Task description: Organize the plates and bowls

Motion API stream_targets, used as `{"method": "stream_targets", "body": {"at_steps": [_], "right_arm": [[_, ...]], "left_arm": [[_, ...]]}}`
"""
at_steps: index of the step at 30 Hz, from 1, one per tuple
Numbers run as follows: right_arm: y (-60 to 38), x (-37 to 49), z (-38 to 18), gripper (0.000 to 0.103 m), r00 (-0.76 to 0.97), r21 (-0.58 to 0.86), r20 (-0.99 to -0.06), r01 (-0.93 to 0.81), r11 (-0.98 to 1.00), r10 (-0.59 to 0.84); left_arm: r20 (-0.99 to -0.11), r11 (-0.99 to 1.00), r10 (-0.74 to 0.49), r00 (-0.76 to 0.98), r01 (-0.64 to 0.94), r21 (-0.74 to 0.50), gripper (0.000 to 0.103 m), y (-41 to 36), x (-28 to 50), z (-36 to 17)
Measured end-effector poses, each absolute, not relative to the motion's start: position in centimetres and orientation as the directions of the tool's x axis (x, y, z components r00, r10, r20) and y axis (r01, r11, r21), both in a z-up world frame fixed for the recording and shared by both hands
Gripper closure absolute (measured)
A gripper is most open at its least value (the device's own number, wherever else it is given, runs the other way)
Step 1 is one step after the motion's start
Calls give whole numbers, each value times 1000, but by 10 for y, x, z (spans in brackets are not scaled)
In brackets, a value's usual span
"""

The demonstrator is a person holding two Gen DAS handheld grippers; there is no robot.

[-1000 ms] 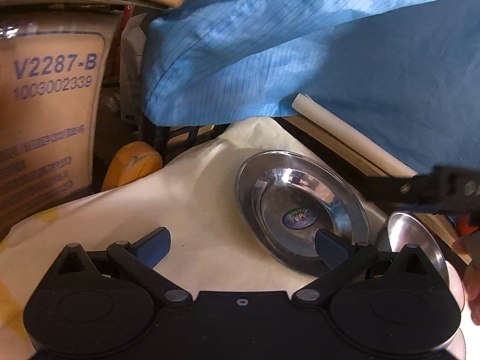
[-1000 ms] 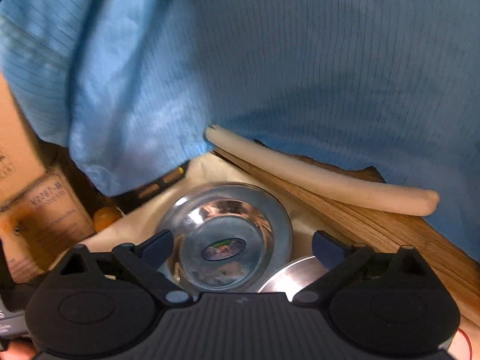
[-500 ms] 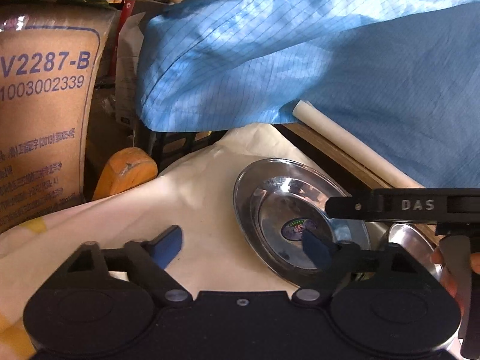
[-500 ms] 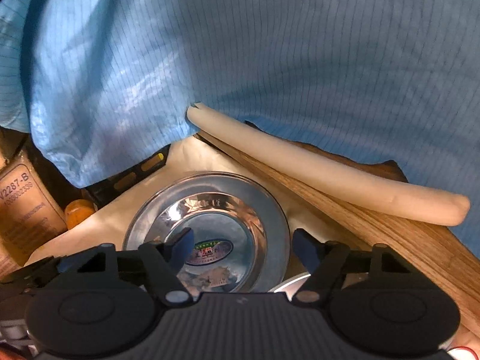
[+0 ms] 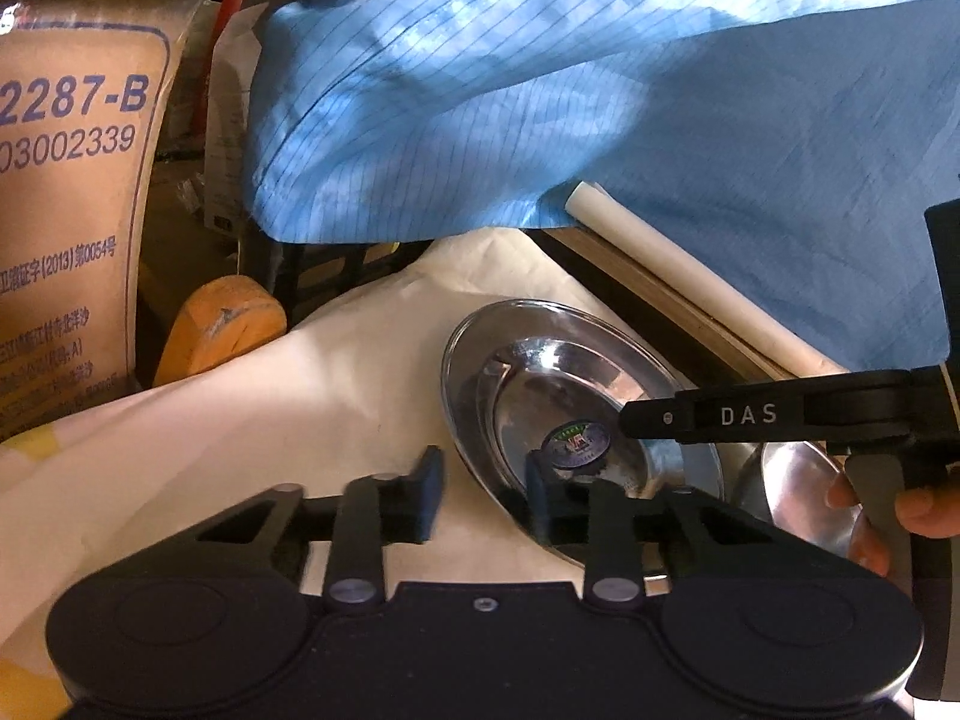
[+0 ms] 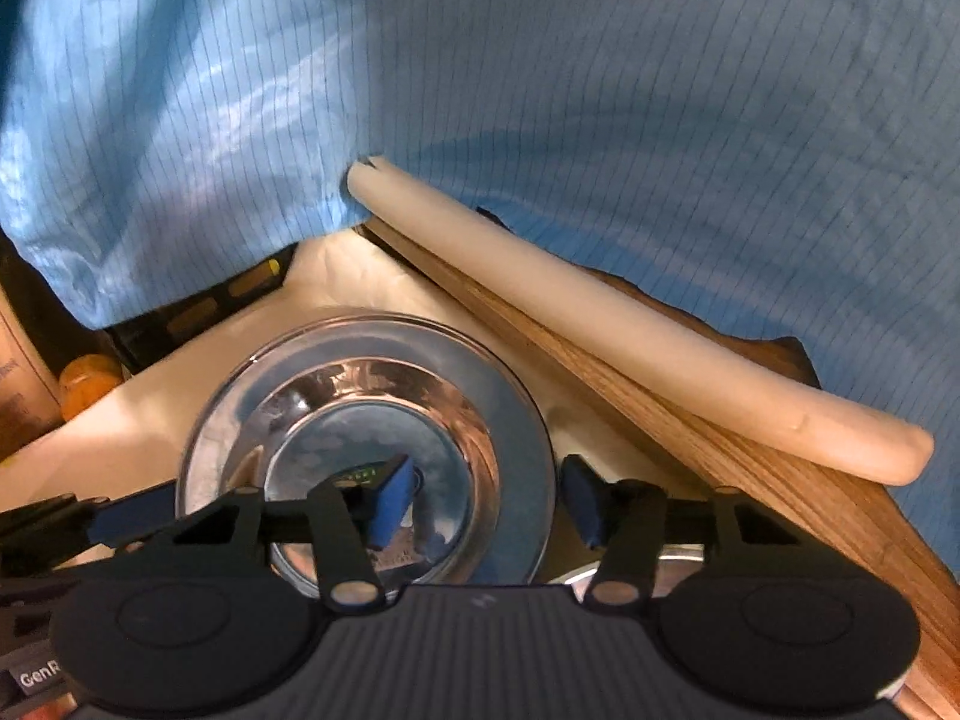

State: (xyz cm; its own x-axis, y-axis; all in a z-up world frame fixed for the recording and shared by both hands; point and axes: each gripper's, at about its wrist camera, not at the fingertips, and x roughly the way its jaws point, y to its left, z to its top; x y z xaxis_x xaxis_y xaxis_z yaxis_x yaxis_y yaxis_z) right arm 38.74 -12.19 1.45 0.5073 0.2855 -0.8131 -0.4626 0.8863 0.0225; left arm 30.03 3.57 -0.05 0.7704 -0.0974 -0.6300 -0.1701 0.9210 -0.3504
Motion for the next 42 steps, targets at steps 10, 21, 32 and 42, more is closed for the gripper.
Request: {"method": "stream_targets", "body": {"at_steps": [10,21,32,42], "right_arm": [[-136,387,16,81,508,61,-803,-452,890,313],[-132,356,28,82,489,97,-785,-508,856,380],[-146,308,55,83,548,87,-735,-508,857,399],[-187,256,84,83,618,59,-699,-451,890,360]], "left_arm": [[-628,920,-106,771,-164,-357,81,41,293,0],[-605,906,-91,791,-187,-380,82,56,259,16],[-556,911,-119,822,-132,-390,82,56,224,37],[-514,909,-237,825,2,-416,82,37,193,54]]}}
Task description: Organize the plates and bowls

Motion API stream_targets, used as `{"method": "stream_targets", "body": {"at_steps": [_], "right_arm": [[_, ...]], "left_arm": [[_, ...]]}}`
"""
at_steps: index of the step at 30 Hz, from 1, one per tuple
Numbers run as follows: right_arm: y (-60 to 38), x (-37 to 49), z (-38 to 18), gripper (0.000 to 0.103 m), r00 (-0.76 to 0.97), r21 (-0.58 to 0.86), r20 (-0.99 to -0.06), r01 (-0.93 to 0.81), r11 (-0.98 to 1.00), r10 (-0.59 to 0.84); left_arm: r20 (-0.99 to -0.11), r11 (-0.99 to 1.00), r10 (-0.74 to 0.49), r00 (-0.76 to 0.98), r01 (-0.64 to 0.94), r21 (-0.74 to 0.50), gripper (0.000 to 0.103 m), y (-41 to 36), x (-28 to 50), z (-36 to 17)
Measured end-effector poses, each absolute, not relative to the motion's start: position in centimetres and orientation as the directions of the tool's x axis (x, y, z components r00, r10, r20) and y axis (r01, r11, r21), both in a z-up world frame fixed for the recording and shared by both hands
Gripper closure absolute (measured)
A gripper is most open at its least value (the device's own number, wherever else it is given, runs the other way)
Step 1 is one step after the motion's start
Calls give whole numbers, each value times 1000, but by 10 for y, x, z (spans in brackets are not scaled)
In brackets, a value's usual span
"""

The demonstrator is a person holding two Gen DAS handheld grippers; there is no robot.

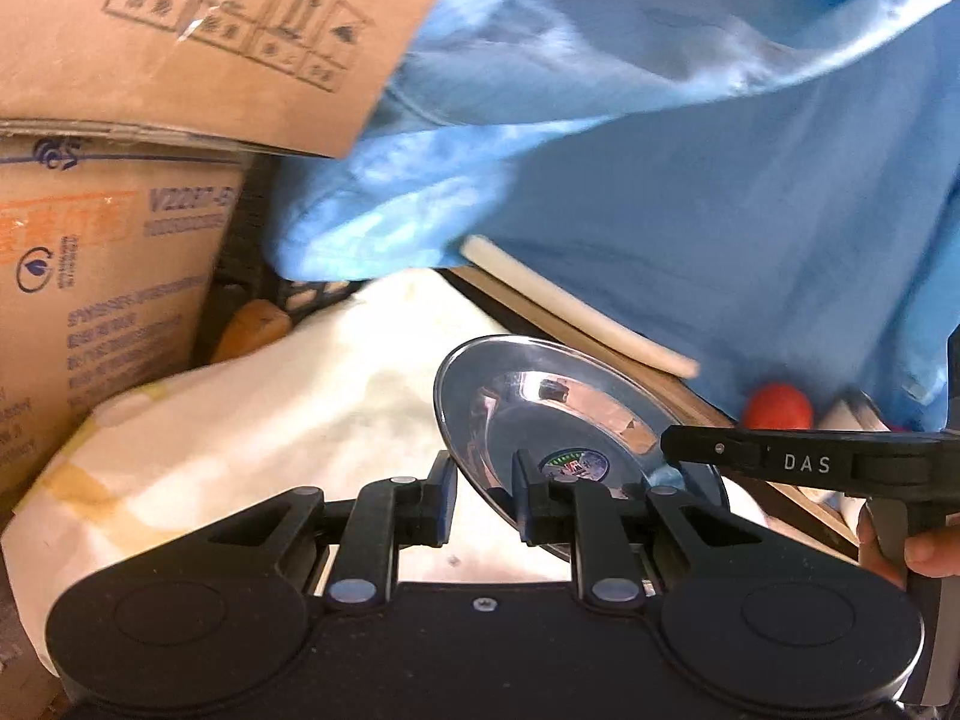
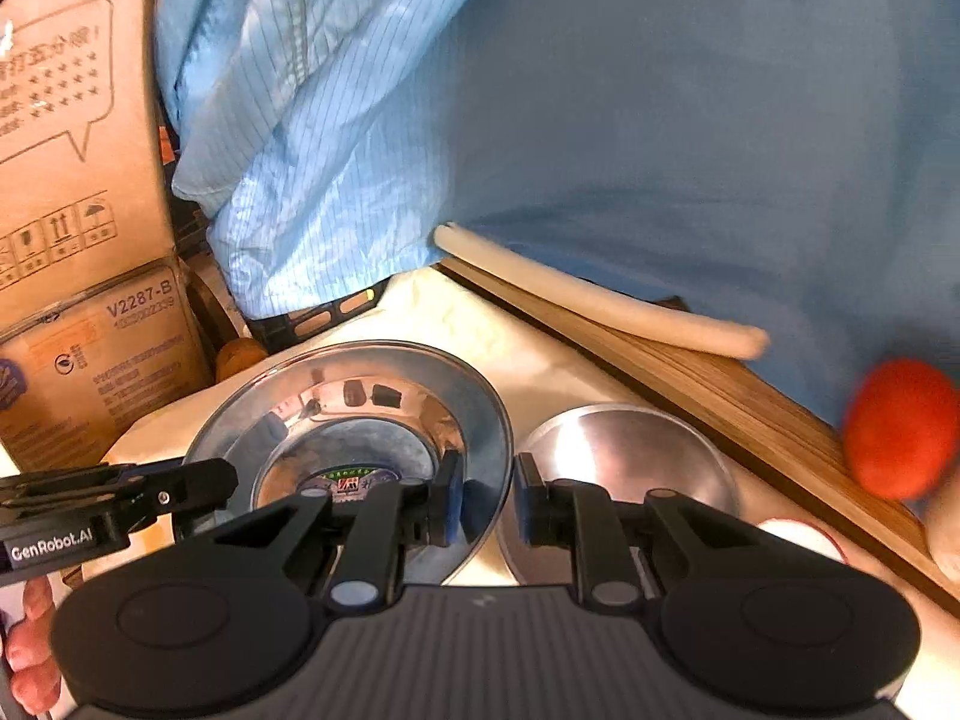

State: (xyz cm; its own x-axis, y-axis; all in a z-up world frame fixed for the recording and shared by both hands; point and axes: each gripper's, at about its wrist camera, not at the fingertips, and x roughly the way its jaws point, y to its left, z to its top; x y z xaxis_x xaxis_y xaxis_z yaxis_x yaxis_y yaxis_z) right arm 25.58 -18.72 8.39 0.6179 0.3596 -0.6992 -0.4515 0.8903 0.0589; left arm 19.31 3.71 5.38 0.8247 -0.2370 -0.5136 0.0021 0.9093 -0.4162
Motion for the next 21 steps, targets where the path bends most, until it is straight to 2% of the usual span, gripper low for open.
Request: {"method": "stream_targets", "body": {"at_steps": [11,21], "right_arm": [[-226,193,75,83,635,69,-707,-376,924,311],[-246,150,56,83,602,94,-743,-339,936,292]], "left_arm": [[-542,909,-343,767,127,-396,83,11,167,45],[-574,912,-388,722,210,-353,83,-4,153,40]]}}
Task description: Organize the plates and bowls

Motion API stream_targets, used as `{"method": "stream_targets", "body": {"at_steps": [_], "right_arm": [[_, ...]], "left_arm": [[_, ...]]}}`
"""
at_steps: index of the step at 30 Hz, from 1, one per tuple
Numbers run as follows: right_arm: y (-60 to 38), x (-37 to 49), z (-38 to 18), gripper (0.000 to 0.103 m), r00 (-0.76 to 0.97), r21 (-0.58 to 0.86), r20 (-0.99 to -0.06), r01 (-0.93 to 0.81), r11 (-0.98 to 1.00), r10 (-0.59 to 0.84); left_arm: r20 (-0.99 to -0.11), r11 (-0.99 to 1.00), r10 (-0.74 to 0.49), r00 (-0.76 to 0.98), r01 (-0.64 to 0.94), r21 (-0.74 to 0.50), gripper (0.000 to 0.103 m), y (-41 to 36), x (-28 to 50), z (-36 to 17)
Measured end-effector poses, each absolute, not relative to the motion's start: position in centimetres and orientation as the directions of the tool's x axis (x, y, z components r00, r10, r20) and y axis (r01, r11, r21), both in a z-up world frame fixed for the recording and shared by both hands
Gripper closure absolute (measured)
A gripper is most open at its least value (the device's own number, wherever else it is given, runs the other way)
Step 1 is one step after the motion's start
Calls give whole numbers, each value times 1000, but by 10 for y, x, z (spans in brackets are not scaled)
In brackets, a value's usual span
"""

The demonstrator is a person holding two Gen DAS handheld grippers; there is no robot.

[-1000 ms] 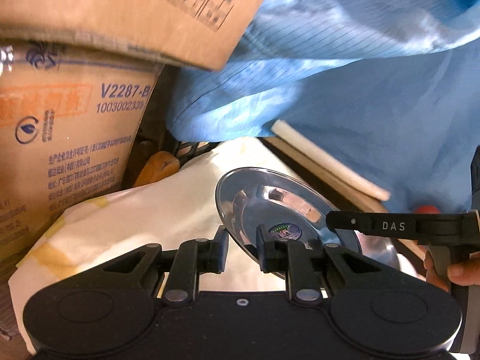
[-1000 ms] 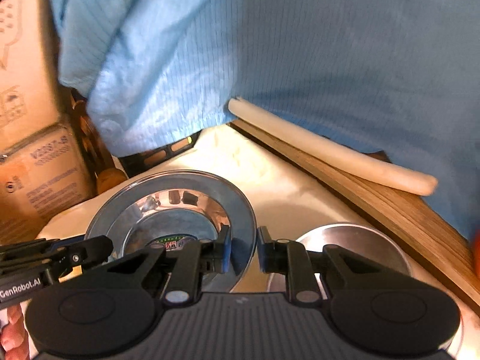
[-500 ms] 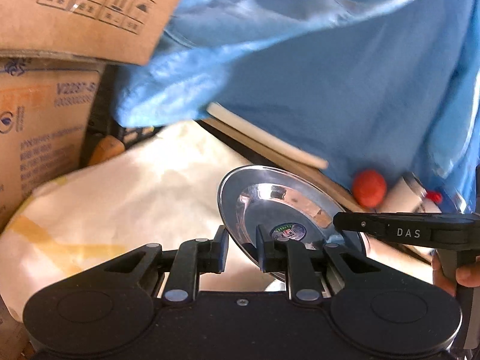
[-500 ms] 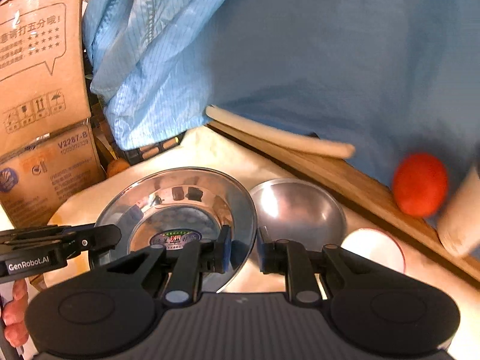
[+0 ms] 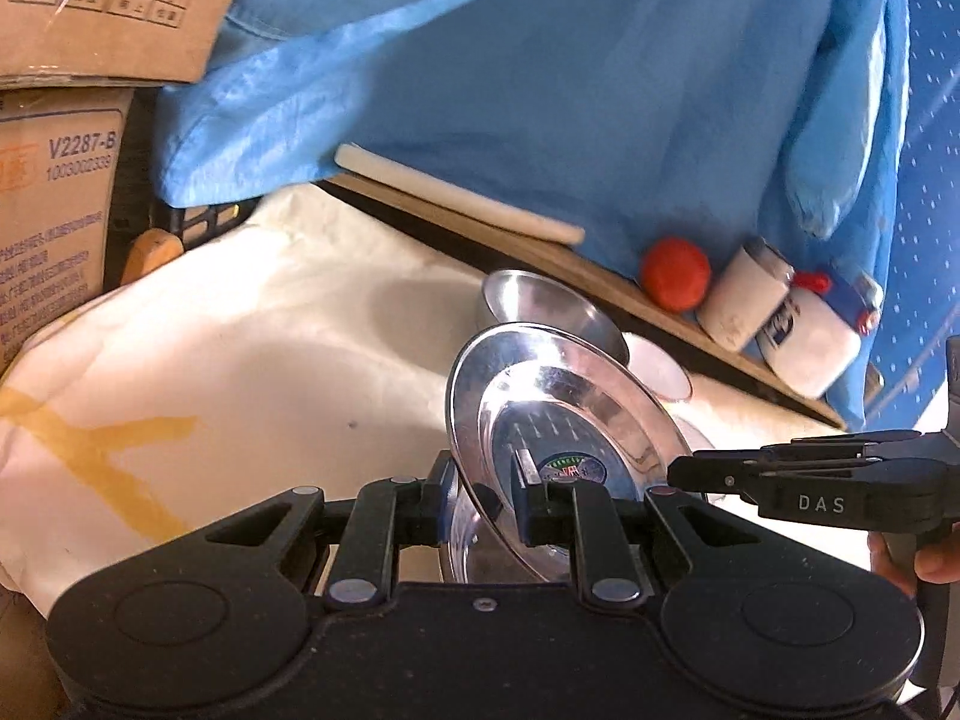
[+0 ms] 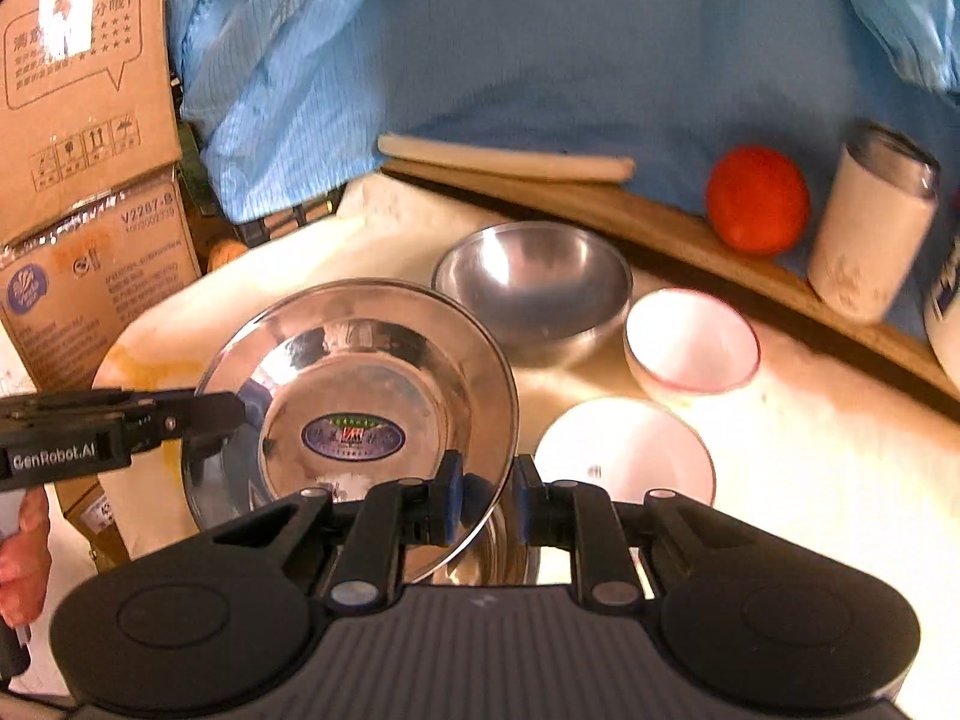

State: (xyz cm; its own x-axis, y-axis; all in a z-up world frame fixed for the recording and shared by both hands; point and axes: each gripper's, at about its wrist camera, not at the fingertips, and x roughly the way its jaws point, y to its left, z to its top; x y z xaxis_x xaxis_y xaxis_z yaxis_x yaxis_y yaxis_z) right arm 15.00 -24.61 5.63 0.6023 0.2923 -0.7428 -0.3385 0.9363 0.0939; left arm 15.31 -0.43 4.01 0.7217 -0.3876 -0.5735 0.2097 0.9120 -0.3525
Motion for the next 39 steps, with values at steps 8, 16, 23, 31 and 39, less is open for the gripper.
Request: {"method": "stream_targets", "body": {"at_steps": [8,16,23,31,39], "right_arm": [[-251,135,49,83,579,88,-767,-330,940,276],[-245,123,50,93,558,108,-767,-377,920,318],[-236,123,48,93,535,107,-777,-407,907,331],[-241,124,46,90,532,120,-778,-398,910,335],[-245,123,46,87,539,127,-771,-392,911,339]], "left_arm": [[-605,908,-411,683,248,-337,83,-11,147,33],[-627,906,-422,655,286,-311,84,-19,143,27],[-639,902,-431,637,279,-330,84,-15,142,21],[-641,904,-427,638,285,-319,84,-14,141,22],[-640,919,-393,660,262,-293,77,-8,139,25]]}}
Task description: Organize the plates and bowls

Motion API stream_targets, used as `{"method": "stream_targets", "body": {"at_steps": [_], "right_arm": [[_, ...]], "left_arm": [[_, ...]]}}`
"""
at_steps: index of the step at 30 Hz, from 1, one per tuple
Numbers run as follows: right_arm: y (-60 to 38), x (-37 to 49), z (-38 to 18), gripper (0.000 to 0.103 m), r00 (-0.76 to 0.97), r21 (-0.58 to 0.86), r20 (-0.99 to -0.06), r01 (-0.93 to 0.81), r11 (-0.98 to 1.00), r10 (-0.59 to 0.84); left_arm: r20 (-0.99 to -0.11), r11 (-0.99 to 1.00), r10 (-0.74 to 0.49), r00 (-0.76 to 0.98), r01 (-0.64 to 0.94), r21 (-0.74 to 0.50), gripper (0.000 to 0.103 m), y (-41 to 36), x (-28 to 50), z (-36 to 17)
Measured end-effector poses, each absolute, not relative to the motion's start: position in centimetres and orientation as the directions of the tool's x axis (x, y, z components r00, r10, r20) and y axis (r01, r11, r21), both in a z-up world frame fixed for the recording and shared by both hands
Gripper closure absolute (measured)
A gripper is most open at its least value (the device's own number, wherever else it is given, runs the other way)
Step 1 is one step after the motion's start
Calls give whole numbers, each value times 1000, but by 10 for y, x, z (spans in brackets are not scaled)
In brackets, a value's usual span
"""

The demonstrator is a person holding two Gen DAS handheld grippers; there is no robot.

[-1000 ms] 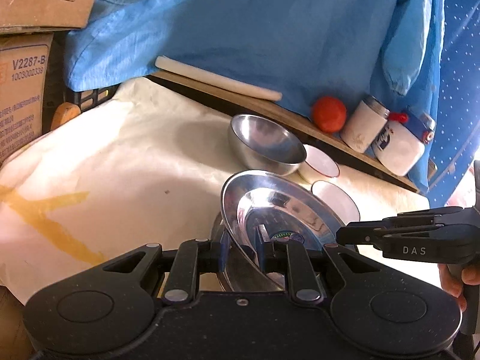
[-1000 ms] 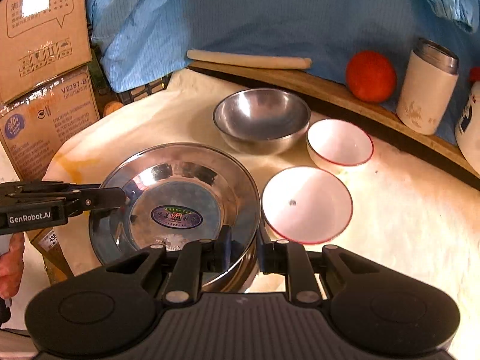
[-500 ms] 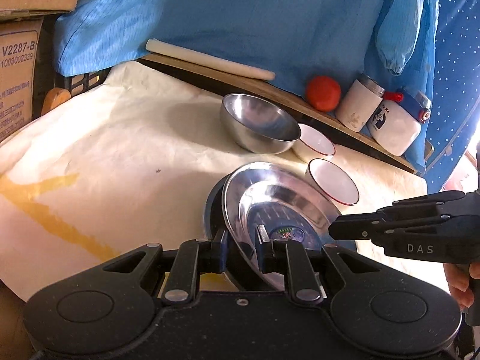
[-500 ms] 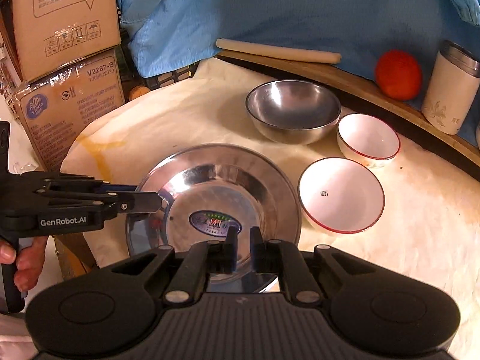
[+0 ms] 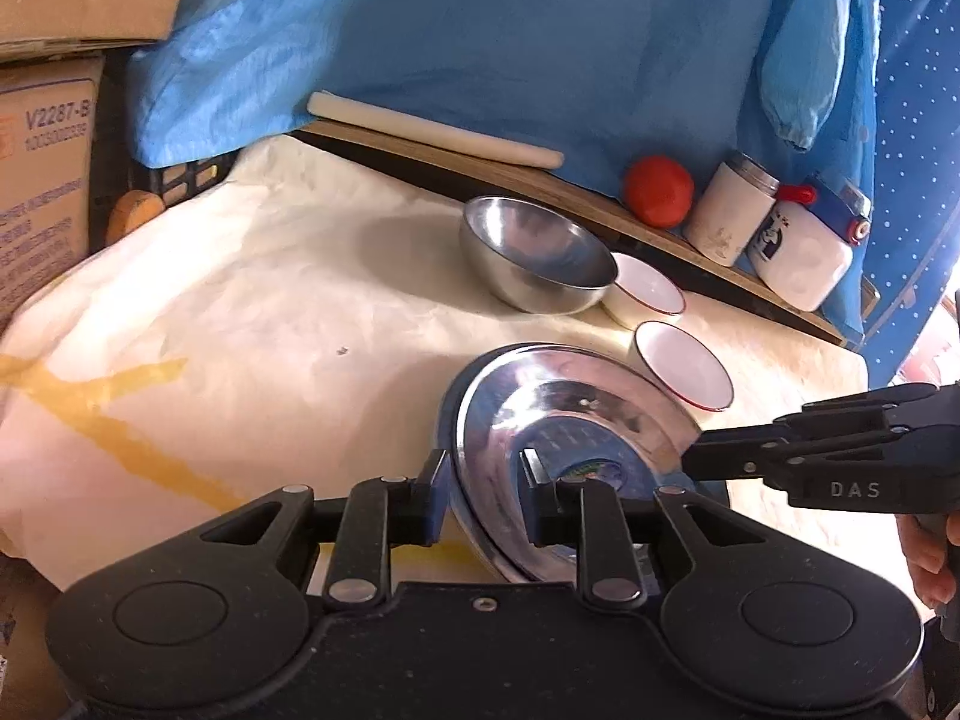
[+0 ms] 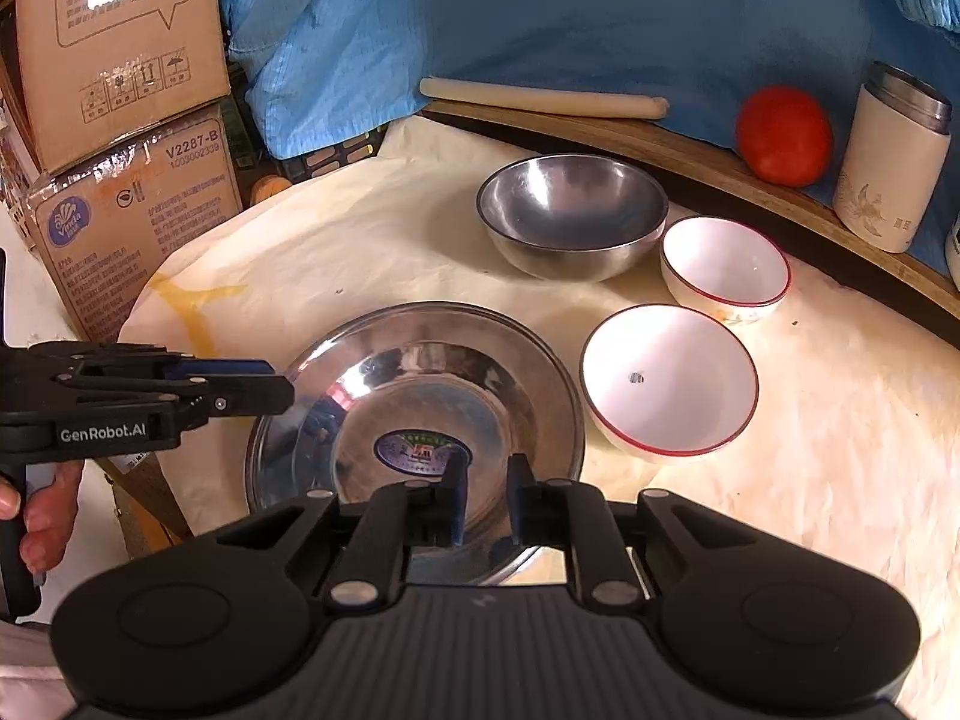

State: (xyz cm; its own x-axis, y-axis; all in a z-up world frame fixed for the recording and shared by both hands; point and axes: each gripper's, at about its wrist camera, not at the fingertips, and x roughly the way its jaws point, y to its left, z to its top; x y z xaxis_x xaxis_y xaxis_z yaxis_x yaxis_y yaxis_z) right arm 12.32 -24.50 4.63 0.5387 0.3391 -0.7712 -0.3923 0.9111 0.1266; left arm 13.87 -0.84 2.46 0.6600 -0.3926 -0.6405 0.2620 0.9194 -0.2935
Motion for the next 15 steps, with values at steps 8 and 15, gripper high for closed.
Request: {"method": "stream_targets", "body": {"at_steps": [8,15], "right_arm": [[-251,124,51,57,560,150,-747,-384,911,358],[-263,125,56,15,596,191,-703,-365,911,387]], "left_arm": [[-620,931,-361,696,225,-289,54,2,142,30],[-570,941,-322,756,192,-277,9,3,152,39]]}}
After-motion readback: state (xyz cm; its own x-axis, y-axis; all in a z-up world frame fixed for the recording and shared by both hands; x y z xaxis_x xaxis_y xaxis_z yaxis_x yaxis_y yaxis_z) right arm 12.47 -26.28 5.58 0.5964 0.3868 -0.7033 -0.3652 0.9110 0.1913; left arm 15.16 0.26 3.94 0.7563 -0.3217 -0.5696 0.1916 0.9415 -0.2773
